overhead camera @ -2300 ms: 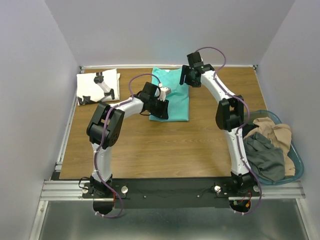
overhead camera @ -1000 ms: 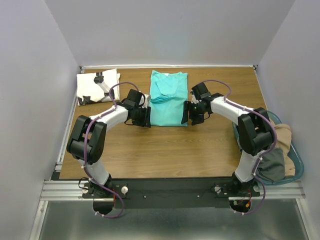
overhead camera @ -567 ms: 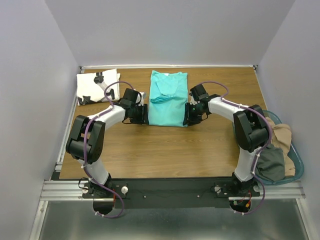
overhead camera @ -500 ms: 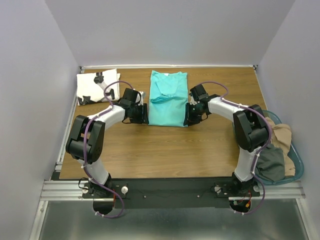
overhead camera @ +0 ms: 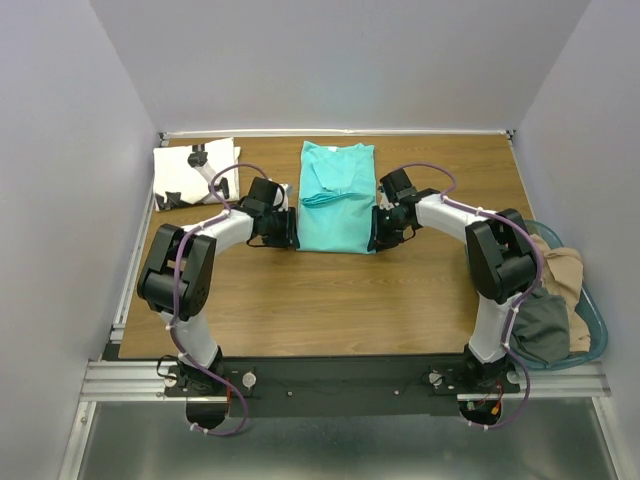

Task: Fold and stack the t-shirts
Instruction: Fold the tshirt

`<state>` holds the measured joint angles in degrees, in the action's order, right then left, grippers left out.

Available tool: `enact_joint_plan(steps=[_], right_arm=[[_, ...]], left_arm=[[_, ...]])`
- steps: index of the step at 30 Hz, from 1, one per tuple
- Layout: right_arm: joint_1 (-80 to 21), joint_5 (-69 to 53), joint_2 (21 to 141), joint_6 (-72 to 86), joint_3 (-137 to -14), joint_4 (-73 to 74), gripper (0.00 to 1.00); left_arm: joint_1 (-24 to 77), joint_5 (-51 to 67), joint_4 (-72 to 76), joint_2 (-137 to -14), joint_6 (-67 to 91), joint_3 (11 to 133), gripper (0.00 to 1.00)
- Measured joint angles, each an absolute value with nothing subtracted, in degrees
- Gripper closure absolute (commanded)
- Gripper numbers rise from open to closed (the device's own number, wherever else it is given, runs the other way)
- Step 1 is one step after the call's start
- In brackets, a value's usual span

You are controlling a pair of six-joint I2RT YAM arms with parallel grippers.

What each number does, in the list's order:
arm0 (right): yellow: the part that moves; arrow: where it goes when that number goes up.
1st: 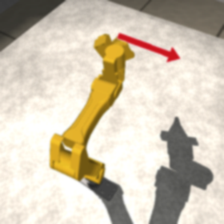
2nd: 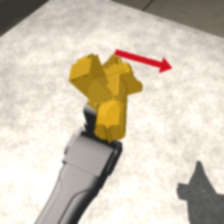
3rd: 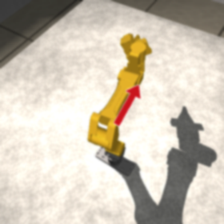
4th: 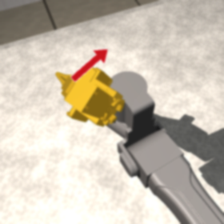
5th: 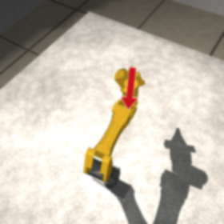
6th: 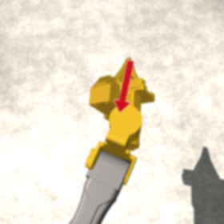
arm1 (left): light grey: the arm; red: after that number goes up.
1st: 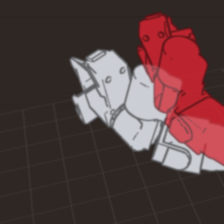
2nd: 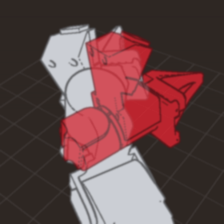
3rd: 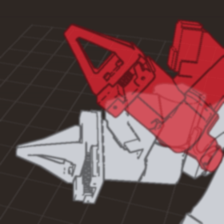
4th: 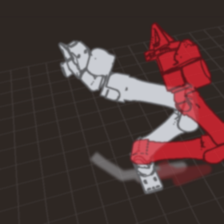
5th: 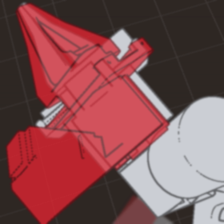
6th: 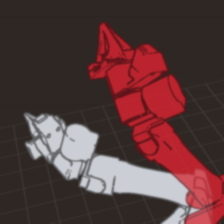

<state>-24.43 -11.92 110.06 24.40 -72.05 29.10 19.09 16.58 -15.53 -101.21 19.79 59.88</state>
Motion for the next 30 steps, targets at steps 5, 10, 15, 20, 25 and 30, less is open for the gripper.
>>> enact_joint_plan(steps=[5,10,15,20,25,30], right_arm=[[-24.43,-11.94,110.26,24.45,-72.27,29.12,0.69],[-24.43,-11.94,110.28,24.62,-72.29,29.12,0.7],[-24.43,-11.92,110.39,24.95,-72.38,29.12,0.74],[-24.43,-11.86,110.5,25.61,-72.42,29.1,0.87],[-24.43,-11.86,110.48,26.11,-72.42,29.17,1.0],[-24.43,-11.44,109.27,26.72,-72.4,30.5,1.0]], left_arm=[[19.07,18.06,-14.2,-102.41,19.94,60.27,0.53],[19.07,19.35,-13.1,-102.98,19.88,60.29,0.57],[19.07,21.06,-12.4,-103.53,19.75,60.23,0.67],[19.07,22.26,-11.51,-103.61,19.09,59.07,1.0],[19.07,23.68,-10.76,-103.55,18.81,58.28,1.0],[19.09,23.59,-14.15,-101.65,18.85,58.41,1.0]])
